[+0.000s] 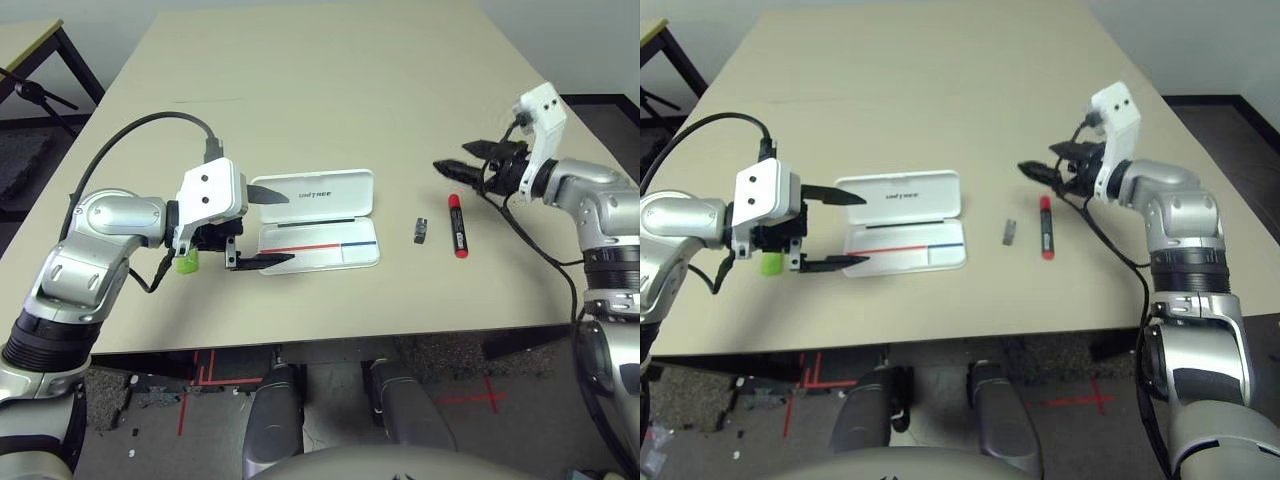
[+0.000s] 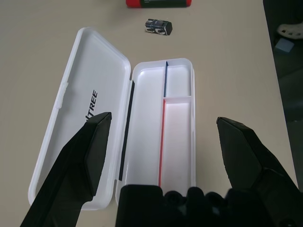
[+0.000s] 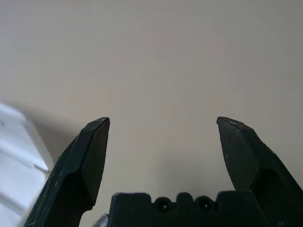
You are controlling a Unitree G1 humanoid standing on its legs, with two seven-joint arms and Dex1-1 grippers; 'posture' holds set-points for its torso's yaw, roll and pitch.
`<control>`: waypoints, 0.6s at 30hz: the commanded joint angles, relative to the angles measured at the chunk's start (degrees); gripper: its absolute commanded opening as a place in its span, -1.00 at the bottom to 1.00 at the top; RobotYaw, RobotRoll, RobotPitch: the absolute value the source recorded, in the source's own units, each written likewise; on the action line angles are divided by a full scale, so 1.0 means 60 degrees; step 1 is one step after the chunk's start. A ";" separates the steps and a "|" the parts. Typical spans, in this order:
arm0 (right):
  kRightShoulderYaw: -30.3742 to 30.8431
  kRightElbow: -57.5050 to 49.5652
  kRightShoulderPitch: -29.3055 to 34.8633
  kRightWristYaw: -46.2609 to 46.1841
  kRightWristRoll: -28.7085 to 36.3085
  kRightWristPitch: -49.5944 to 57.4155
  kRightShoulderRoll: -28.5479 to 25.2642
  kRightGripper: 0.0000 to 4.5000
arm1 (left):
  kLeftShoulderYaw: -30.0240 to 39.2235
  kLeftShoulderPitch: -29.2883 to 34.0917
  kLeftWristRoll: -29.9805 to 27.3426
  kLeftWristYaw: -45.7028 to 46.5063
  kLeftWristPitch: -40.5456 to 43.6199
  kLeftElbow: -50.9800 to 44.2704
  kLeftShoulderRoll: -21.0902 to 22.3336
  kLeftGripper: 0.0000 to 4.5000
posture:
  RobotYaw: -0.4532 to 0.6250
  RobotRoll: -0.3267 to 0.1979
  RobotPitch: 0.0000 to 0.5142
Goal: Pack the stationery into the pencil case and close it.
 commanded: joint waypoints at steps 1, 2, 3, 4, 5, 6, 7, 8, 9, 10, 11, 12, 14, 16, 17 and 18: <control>-0.0288 -0.0798 -0.0169 -0.1420 -0.0054 0.2366 0.0244 1.00 | -0.0263 0.0009 0.0059 0.0011 -0.0043 0.0090 -0.0098 0.99 | -0.34 0.25 -0.42; -0.0312 -0.1026 -0.0151 -0.1657 -0.0061 0.2839 0.0312 1.00 | -0.0291 -0.0007 0.0081 -0.0004 -0.0065 0.0123 -0.0117 0.99 | -0.34 0.25 -0.42; -0.0308 -0.1268 -0.0047 -0.1861 -0.0077 0.3242 0.0352 1.00 | -0.0339 -0.0031 0.0119 -0.0024 -0.0104 0.0173 -0.0136 0.99 | -0.34 0.25 -0.42; -0.0313 -0.1470 0.0065 -0.2029 -0.0085 0.3575 0.0376 1.00 | -0.0384 -0.0052 0.0153 -0.0043 -0.0146 0.0216 -0.0147 0.99 | -0.34 0.25 -0.42; -0.0307 -0.1649 0.0249 -0.2173 -0.0102 0.3883 0.0370 1.00 | -0.0425 -0.0071 0.0175 -0.0053 -0.0184 0.0259 -0.0162 0.99 | -0.34 0.25 -0.42; -0.0321 -0.1773 0.0425 -0.2286 -0.0111 0.4086 0.0369 1.00 | -0.0456 -0.0086 0.0184 -0.0058 -0.0214 0.0293 -0.0173 0.99 | -0.34 0.25 -0.42; -0.0326 -0.1891 0.0644 -0.2383 -0.0122 0.4267 0.0352 1.00 | -0.0486 -0.0103 0.0190 -0.0058 -0.0232 0.0318 -0.0185 0.99 | -0.38 0.25 -0.39; -0.0298 -0.2004 0.0844 -0.2457 -0.0133 0.4379 0.0323 1.00 | -0.0516 -0.0118 0.0200 -0.0060 -0.0256 0.0348 -0.0194 0.99 | -0.38 0.25 -0.39; -0.0285 -0.2125 0.1029 -0.2491 -0.0104 0.4494 0.0326 1.00 | -0.0549 -0.0134 0.0222 -0.0073 -0.0296 0.0393 -0.0199 0.99 | -0.39 0.25 -0.39; -0.0278 -0.2216 0.1145 -0.2520 -0.0070 0.4573 0.0331 1.00 | -0.0571 -0.0143 0.0240 -0.0083 -0.0325 0.0424 -0.0203 0.99 | -0.39 0.25 -0.39; -0.0255 -0.2304 0.1274 -0.2545 -0.0047 0.4641 0.0340 1.00 | -0.0593 -0.0155 0.0259 -0.0098 -0.0361 0.0462 -0.0208 0.99 | -0.39 0.25 -0.39; -0.0225 -0.2378 0.1412 -0.2565 -0.0031 0.4668 0.0353 1.00 | -0.0614 -0.0171 0.0275 -0.0109 -0.0392 0.0496 -0.0217 0.99 | -0.39 0.25 -0.39; -0.0226 -0.2398 0.1672 -0.2578 0.0002 0.4602 0.0414 1.00 | -0.0658 -0.0216 0.0289 -0.0110 -0.0410 0.0527 -0.0251 0.99 | -0.40 0.25 -0.39; -0.0073 -0.2254 0.1962 -0.2591 -0.0077 0.4261 0.0384 1.00 | -0.0708 -0.0271 0.0304 -0.0093 -0.0422 0.0566 -0.0291 0.99 | -0.40 0.25 -0.39; -0.0029 -0.2178 0.2056 -0.2598 -0.0099 0.4134 0.0391 1.00 | -0.0728 -0.0291 0.0311 -0.0087 -0.0429 0.0582 -0.0303 0.99 | -0.40 0.25 -0.40; 0.0020 -0.2114 0.2115 -0.2599 -0.0111 0.4022 0.0407 1.00 | -0.0741 -0.0303 0.0317 -0.0079 -0.0436 0.0592 -0.0310 0.99 | -0.40 0.25 -0.40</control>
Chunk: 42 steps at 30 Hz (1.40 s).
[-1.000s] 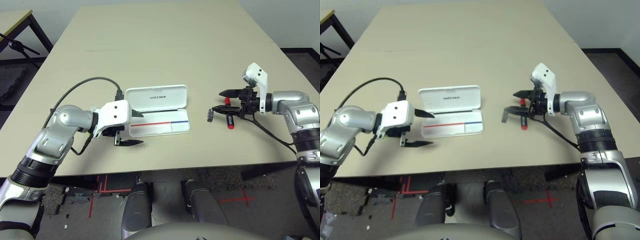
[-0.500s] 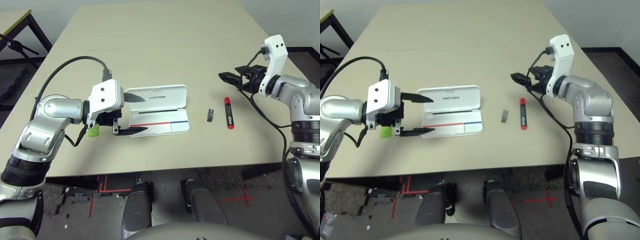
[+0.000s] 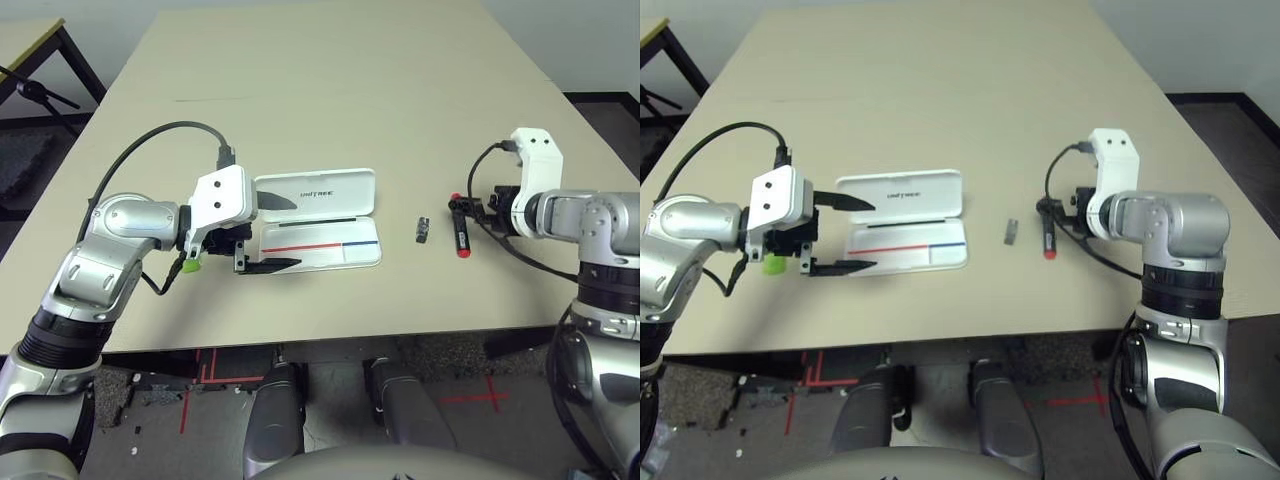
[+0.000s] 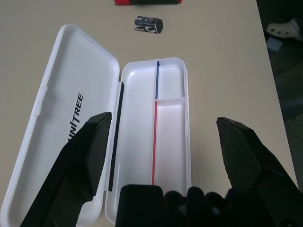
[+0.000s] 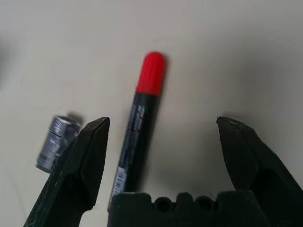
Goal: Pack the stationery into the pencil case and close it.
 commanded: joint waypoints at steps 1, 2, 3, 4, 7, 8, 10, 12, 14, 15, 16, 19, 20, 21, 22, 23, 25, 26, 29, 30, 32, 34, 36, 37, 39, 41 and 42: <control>0.0222 0.0147 0.0251 -0.0063 -0.0055 -0.0355 0.0098 1.00 | -0.0141 -0.0079 0.0108 -0.0053 -0.0097 0.0056 -0.0030 0.99 | -0.40 0.25 -0.40; 0.0253 0.0225 0.0245 -0.0065 -0.0049 -0.0423 0.0131 1.00 | -0.0145 -0.0082 0.0109 -0.0044 -0.0097 0.0050 -0.0031 0.99 | -0.40 0.25 -0.40; 0.0287 0.0303 0.0229 -0.0069 -0.0049 -0.0490 0.0154 1.00 | -0.0149 -0.0083 0.0110 -0.0037 -0.0095 0.0041 -0.0033 0.99 | -0.39 0.25 -0.41; 0.0319 0.0390 0.0210 -0.0074 -0.0053 -0.0562 0.0177 1.00 | -0.0151 -0.0084 0.0112 -0.0032 -0.0094 0.0036 -0.0034 0.99 | -0.39 0.25 -0.41; 0.0349 0.0702 0.0178 -0.0045 -0.0010 -0.0725 0.0297 1.00 | -0.0149 -0.0068 0.0130 0.0003 -0.0087 0.0001 -0.0034 0.99 | -0.39 0.25 -0.41; 0.0386 0.0801 0.0218 -0.0027 -0.0028 -0.0833 0.0296 1.00 | -0.0143 -0.0059 0.0134 0.0018 -0.0077 -0.0017 -0.0030 0.99 | -0.37 0.25 -0.41; 0.0428 0.0978 0.0284 -0.0002 -0.0064 -0.1038 0.0258 0.92 | -0.0125 -0.0039 0.0139 0.0043 -0.0057 -0.0046 -0.0016 1.00 | -0.37 0.25 -0.41; 0.0473 0.1140 0.0323 0.0059 -0.0086 -0.1219 0.0154 0.72 | -0.0089 -0.0010 0.0144 0.0054 -0.0043 -0.0068 0.0017 1.00 | -0.36 0.25 -0.41; 0.0519 0.1266 0.0299 0.0124 -0.0087 -0.1335 0.0028 0.40 | -0.0065 0.0012 0.0157 0.0064 -0.0035 -0.0077 0.0044 1.00 | -0.36 0.25 -0.41; 0.0544 0.1341 0.0259 0.0157 -0.0094 -0.1397 -0.0043 0.26 | -0.0061 0.0016 0.0162 0.0070 -0.0030 -0.0080 0.0050 1.00 | -0.36 0.25 -0.41; 0.0557 0.1423 0.0211 0.0190 -0.0103 -0.1462 -0.0111 0.08 | -0.0059 0.0019 0.0167 0.0074 -0.0025 -0.0084 0.0054 1.00 | -0.36 0.25 -0.41; 0.0579 0.1661 0.0009 0.0338 -0.0110 -0.1617 -0.0378 -0.41 | -0.0049 0.0040 0.0166 0.0084 -0.0005 -0.0120 0.0066 1.00 | -0.35 0.25 -0.41; 0.0599 0.1742 -0.0086 0.0405 -0.0110 -0.1659 -0.0496 -0.58 | -0.0046 0.0043 0.0168 0.0087 -0.0001 -0.0123 0.0069 1.00 | -0.35 0.25 -0.41; 0.0635 0.1812 -0.0164 0.0478 -0.0104 -0.1707 -0.0614 -0.73 | -0.0044 0.0045 0.0170 0.0088 0.0000 -0.0124 0.0074 1.00 | -0.35 0.25 -0.41; 0.0677 0.1863 -0.0226 0.0553 -0.0092 -0.1739 -0.0729 -0.78 | -0.0044 0.0052 0.0171 0.0090 0.0005 -0.0135 0.0082 1.00 | -0.35 0.25 -0.41; 0.0738 0.1912 -0.0300 0.0662 -0.0070 -0.1777 -0.0873 -0.78 | -0.0039 0.0056 0.0170 0.0092 0.0010 -0.0139 0.0092 1.00 | -0.35 0.25 -0.41; 0.0968 0.1912 -0.0415 0.1008 -0.0016 -0.1885 -0.1226 -0.78 | -0.0031 0.0058 0.0175 0.0081 0.0013 -0.0129 0.0130 1.00 | -0.35 0.25 -0.41; 0.1134 0.1805 -0.0424 0.1332 0.0057 -0.2030 -0.1452 -0.78 | -0.0027 0.0066 0.0183 0.0075 0.0017 -0.0128 0.0162 1.00 | -0.35 0.25 -0.41; 0.1719 0.1406 -0.0451 0.2419 0.0253 -0.2510 -0.2174 -0.78 | -0.0018 0.0079 0.0261 0.0051 -0.0034 -0.0070 0.0298 1.00 | -0.35 0.25 -0.41; 0.1917 0.1284 -0.0462 0.2792 0.0273 -0.2728 -0.2425 -0.78 | -0.0009 0.0084 0.0289 0.0036 -0.0067 -0.0035 0.0348 1.00 | -0.35 0.25 -0.41; 0.2347 0.1040 -0.0473 0.3673 0.0254 -0.3375 -0.2975 -0.78 | 0.0035 0.0100 0.0312 0.0014 -0.0113 0.0021 0.0431 1.00 | -0.35 0.25 -0.41; 0.2772 0.0721 -0.0489 0.4694 0.0246 -0.4185 -0.3516 -0.78 | 0.0079 0.0124 0.0298 0.0005 -0.0127 0.0039 0.0513 1.00 | -0.35 0.25 -0.41; 0.3173 0.0432 -0.0538 0.5563 0.0208 -0.4801 -0.3958 -0.78 | 0.0112 0.0168 0.0260 0.0002 -0.0123 0.0020 0.0599 1.00 | -0.35 0.25 -0.41; 0.3415 0.0251 -0.0600 0.6037 0.0175 -0.5122 -0.4161 -0.78 | 0.0146 0.0212 0.0233 -0.0010 -0.0109 -0.0011 0.0659 1.00 | -0.33 0.25 -0.40; 0.3751 0.0042 -0.0695 0.6725 0.0101 -0.5641 -0.4401 -0.78 | 0.0206 0.0279 0.0195 -0.0030 -0.0091 -0.0058 0.0735 1.00 | -0.33 0.25 -0.40; 0.4090 -0.0167 -0.0799 0.7396 0.0036 -0.6118 -0.4545 -0.78 | 0.0261 0.0327 0.0173 -0.0036 -0.0085 -0.0069 0.0796 1.00 | -0.31 0.25 -0.40; 0.4322 -0.0284 -0.0883 0.7790 -0.0032 -0.6455 -0.4590 -0.78 | 0.0295 0.0361 0.0165 -0.0040 -0.0108 -0.0055 0.0835 1.00 | -0.31 0.25 -0.40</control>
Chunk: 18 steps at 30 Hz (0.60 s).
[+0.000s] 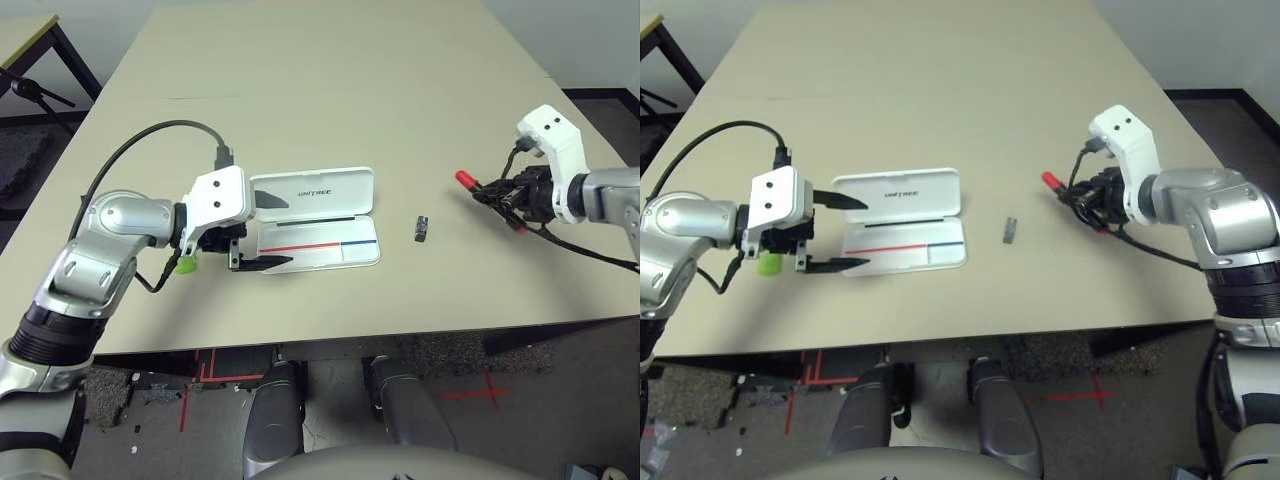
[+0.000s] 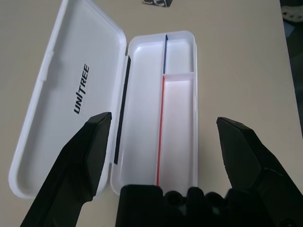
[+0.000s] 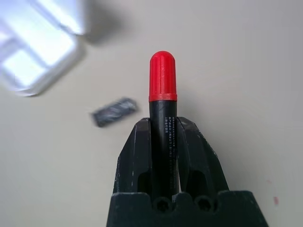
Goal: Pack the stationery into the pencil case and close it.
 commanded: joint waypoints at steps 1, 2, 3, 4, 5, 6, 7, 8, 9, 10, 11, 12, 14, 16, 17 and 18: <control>0.0729 -0.0414 -0.0185 0.1182 -0.0239 -0.0944 -0.0201 -0.78 | 0.0231 0.0174 -0.0025 -0.0129 -0.0057 -0.0103 0.0226 1.00 | -0.31 0.25 -0.40; 0.0902 -0.0514 -0.0281 0.1452 -0.0258 -0.1103 -0.0173 -0.78 | 0.0254 0.0202 -0.0017 -0.0128 -0.0087 -0.0104 0.0263 1.00 | -0.30 0.25 -0.40; 0.1121 -0.0647 -0.0403 0.1765 -0.0283 -0.1295 -0.0094 -0.78 | 0.0283 0.0222 -0.0016 -0.0130 -0.0103 -0.0120 0.0287 1.00 | -0.30 0.25 -0.39; 0.1253 -0.0709 -0.0487 0.1965 -0.0306 -0.1412 -0.0030 -0.78 | 0.0294 0.0224 -0.0014 -0.0130 -0.0110 -0.0128 0.0296 1.00 | -0.29 0.25 -0.39; 0.1474 -0.0782 -0.0654 0.2191 -0.0344 -0.1536 0.0119 -0.78 | 0.0324 0.0221 -0.0040 -0.0116 -0.0088 -0.0165 0.0297 1.00 | -0.29 0.25 -0.38; 0.1670 -0.0786 -0.0855 0.2350 -0.0379 -0.1682 0.0347 -0.78 | 0.0353 0.0225 -0.0069 -0.0103 -0.0068 -0.0207 0.0292 1.00 | -0.29 0.25 -0.38; 0.1849 -0.0733 -0.1103 0.2425 -0.0427 -0.1720 0.0625 -0.78 | 0.0375 0.0235 -0.0091 -0.0089 -0.0051 -0.0255 0.0286 1.00 | -0.28 0.25 -0.38; 0.1997 -0.0652 -0.1322 0.2480 -0.0496 -0.1765 0.0875 -0.78 | 0.0394 0.0250 -0.0107 -0.0077 -0.0038 -0.0295 0.0283 1.00 | -0.28 0.25 -0.38; 0.2103 -0.0550 -0.1500 0.2504 -0.0580 -0.1803 0.1093 -0.78 | 0.0407 0.0267 -0.0116 -0.0068 -0.0028 -0.0323 0.0282 1.00 | -0.27 0.25 -0.38; 0.2222 -0.0424 -0.1699 0.2489 -0.0668 -0.1816 0.1353 -0.78 | 0.0426 0.0294 -0.0125 -0.0059 -0.0021 -0.0357 0.0286 1.00 | -0.27 0.25 -0.38; 0.2284 -0.0323 -0.1820 0.2500 -0.0747 -0.1839 0.1525 -0.78 | 0.0433 0.0306 -0.0126 -0.0051 -0.0008 -0.0380 0.0282 1.00 | -0.27 0.25 -0.38; 0.2383 -0.0196 -0.1977 0.2503 -0.0821 -0.1880 0.1758 -0.78 | 0.0452 0.0335 -0.0132 -0.0040 0.0004 -0.0415 0.0286 1.00 | -0.26 0.25 -0.38; 0.2624 0.0033 -0.2256 0.2537 -0.1001 -0.2011 0.2199 -0.78 | 0.0513 0.0427 -0.0146 -0.0026 0.0025 -0.0496 0.0312 1.00 | -0.25 0.25 -0.38; 0.2856 0.0324 -0.2521 0.2489 -0.1244 -0.2160 0.2658 -0.78 | 0.0549 0.0503 -0.0139 0.0003 0.0041 -0.0570 0.0330 1.00 | -0.23 0.25 -0.38; 0.2971 0.0473 -0.2648 0.2450 -0.1368 -0.2223 0.2899 -0.78 | 0.0563 0.0541 -0.0129 0.0023 0.0051 -0.0604 0.0335 1.00 | -0.22 0.25 -0.38; 0.3065 0.0606 -0.2753 0.2420 -0.1481 -0.2279 0.3111 -0.78 | 0.0575 0.0575 -0.0118 0.0042 0.0059 -0.0635 0.0337 1.00 | -0.22 0.25 -0.39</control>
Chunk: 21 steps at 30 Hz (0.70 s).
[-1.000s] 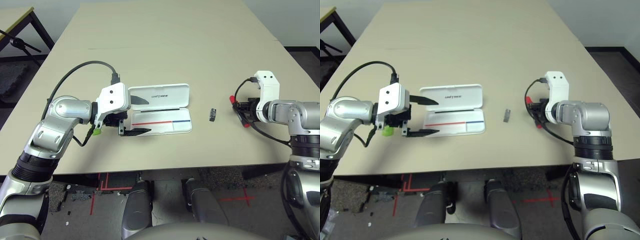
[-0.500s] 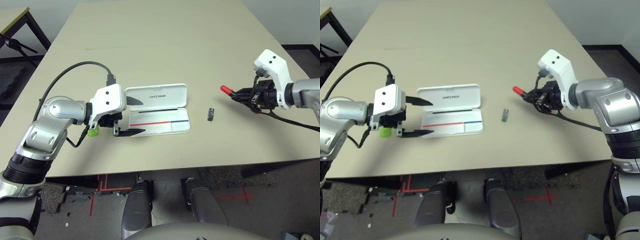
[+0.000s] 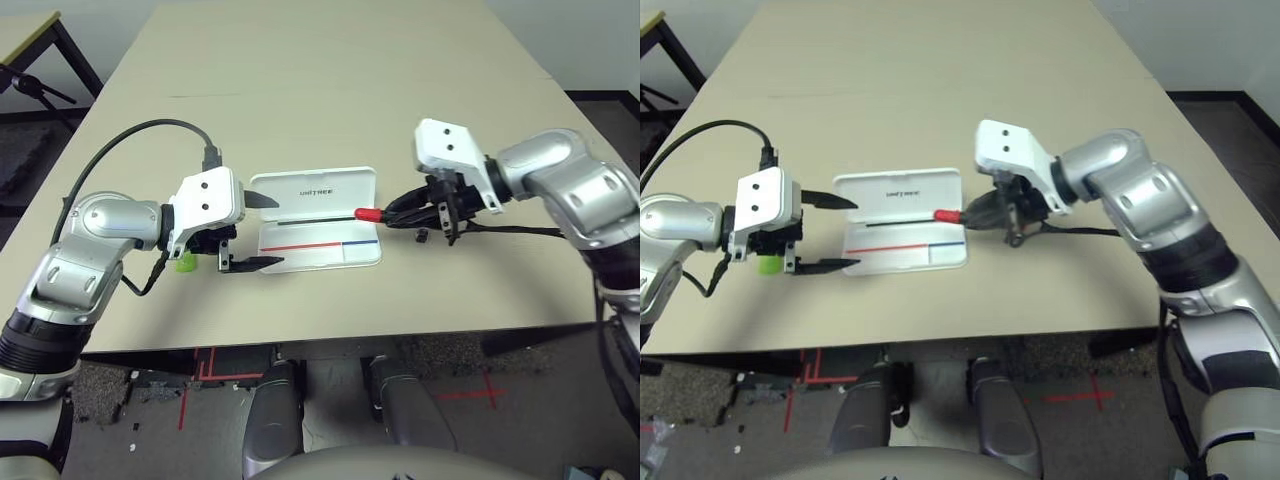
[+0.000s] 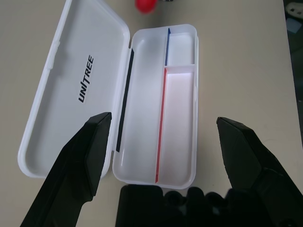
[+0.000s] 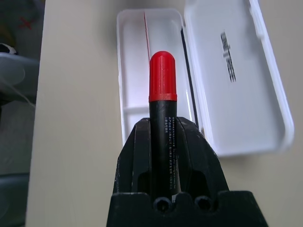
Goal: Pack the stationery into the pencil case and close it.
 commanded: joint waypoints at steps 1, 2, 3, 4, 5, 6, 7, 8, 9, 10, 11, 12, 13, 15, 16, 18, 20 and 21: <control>0.0475 0.0490 -0.0389 -0.0047 -0.0437 -0.0280 0.0608 -0.78 | 0.0130 0.0213 -0.0036 0.0049 0.0083 -0.0302 0.0122 1.00 | -0.21 0.25 -0.39; 0.0555 0.0629 -0.0479 -0.0077 -0.0540 -0.0343 0.0807 -0.78 | 0.0144 0.0246 -0.0026 0.0068 0.0102 -0.0340 0.0122 1.00 | -0.20 0.25 -0.39; 0.0656 0.0793 -0.0568 -0.0118 -0.0679 -0.0439 0.1008 -0.78 | 0.0160 0.0282 -0.0015 0.0092 0.0129 -0.0385 0.0123 1.00 | -0.19 0.25 -0.39; 0.0750 0.0965 -0.0649 -0.0142 -0.0839 -0.0563 0.1169 -0.78 | 0.0168 0.0302 -0.0001 0.0115 0.0162 -0.0423 0.0125 1.00 | -0.18 0.25 -0.38; 0.0859 0.1176 -0.0734 -0.0213 -0.1040 -0.0749 0.1341 -0.78 | 0.0183 0.0344 0.0018 0.0142 0.0195 -0.0469 0.0138 1.00 | -0.17 0.25 -0.38; 0.0919 0.1339 -0.0792 -0.0246 -0.1186 -0.0895 0.1453 -0.78 | 0.0185 0.0361 0.0034 0.0166 0.0229 -0.0504 0.0143 1.00 | -0.17 0.25 -0.38; 0.0984 0.1501 -0.0843 -0.0267 -0.1327 -0.1073 0.1578 -0.78 | 0.0192 0.0388 0.0049 0.0186 0.0243 -0.0529 0.0154 1.00 | -0.16 0.25 -0.38; 0.1072 0.1679 -0.0899 -0.0295 -0.1478 -0.1257 0.1741 -0.78 | 0.0202 0.0423 0.0058 0.0205 0.0255 -0.0560 0.0166 1.00 | -0.15 0.25 -0.38; 0.1128 0.1836 -0.0943 -0.0304 -0.1600 -0.1401 0.1883 -0.78 | 0.0206 0.0443 0.0066 0.0221 0.0268 -0.0586 0.0173 1.00 | -0.14 0.25 -0.38; 0.1170 0.1982 -0.0981 -0.0301 -0.1704 -0.1532 0.2010 -0.78 | 0.0213 0.0463 0.0074 0.0234 0.0281 -0.0609 0.0182 1.00 | -0.14 0.25 -0.38; 0.1208 0.2141 -0.1020 -0.0305 -0.1802 -0.1653 0.2144 -0.78 | 0.0218 0.0479 0.0087 0.0256 0.0303 -0.0634 0.0193 1.00 | -0.13 0.25 -0.39; 0.1244 0.2324 -0.1055 -0.0334 -0.1911 -0.1779 0.2295 -0.78 | 0.0222 0.0496 0.0100 0.0280 0.0321 -0.0655 0.0205 1.00 | -0.13 0.25 -0.39; 0.1255 0.2459 -0.1075 -0.0344 -0.1999 -0.1878 0.2401 -0.78 | 0.0223 0.0507 0.0108 0.0298 0.0339 -0.0675 0.0212 1.00 | -0.13 0.25 -0.38; 0.1285 0.2732 -0.1081 -0.0383 -0.2178 -0.2047 0.2652 -0.78 | 0.0230 0.0541 0.0115 0.0334 0.0386 -0.0733 0.0222 1.00 | -0.11 0.25 -0.39; 0.1289 0.2837 -0.1075 -0.0396 -0.2247 -0.2104 0.2758 -0.78 | 0.0235 0.0559 0.0113 0.0351 0.0406 -0.0763 0.0228 1.00 | -0.11 0.25 -0.39; 0.1295 0.3011 -0.1050 -0.0419 -0.2363 -0.2170 0.2945 -0.78 | 0.0246 0.0590 0.0109 0.0393 0.0462 -0.0822 0.0240 1.00 | -0.11 0.25 -0.39; 0.1315 0.3156 -0.1021 -0.0472 -0.2512 -0.2257 0.3075 -0.78 | 0.0251 0.0614 0.0110 0.0428 0.0511 -0.0875 0.0249 1.00 | -0.10 0.25 -0.39; 0.1339 0.3224 -0.1002 -0.0523 -0.2615 -0.2316 0.3137 -0.78 | 0.0249 0.0623 0.0108 0.0443 0.0529 -0.0895 0.0253 1.00 | -0.10 0.25 -0.40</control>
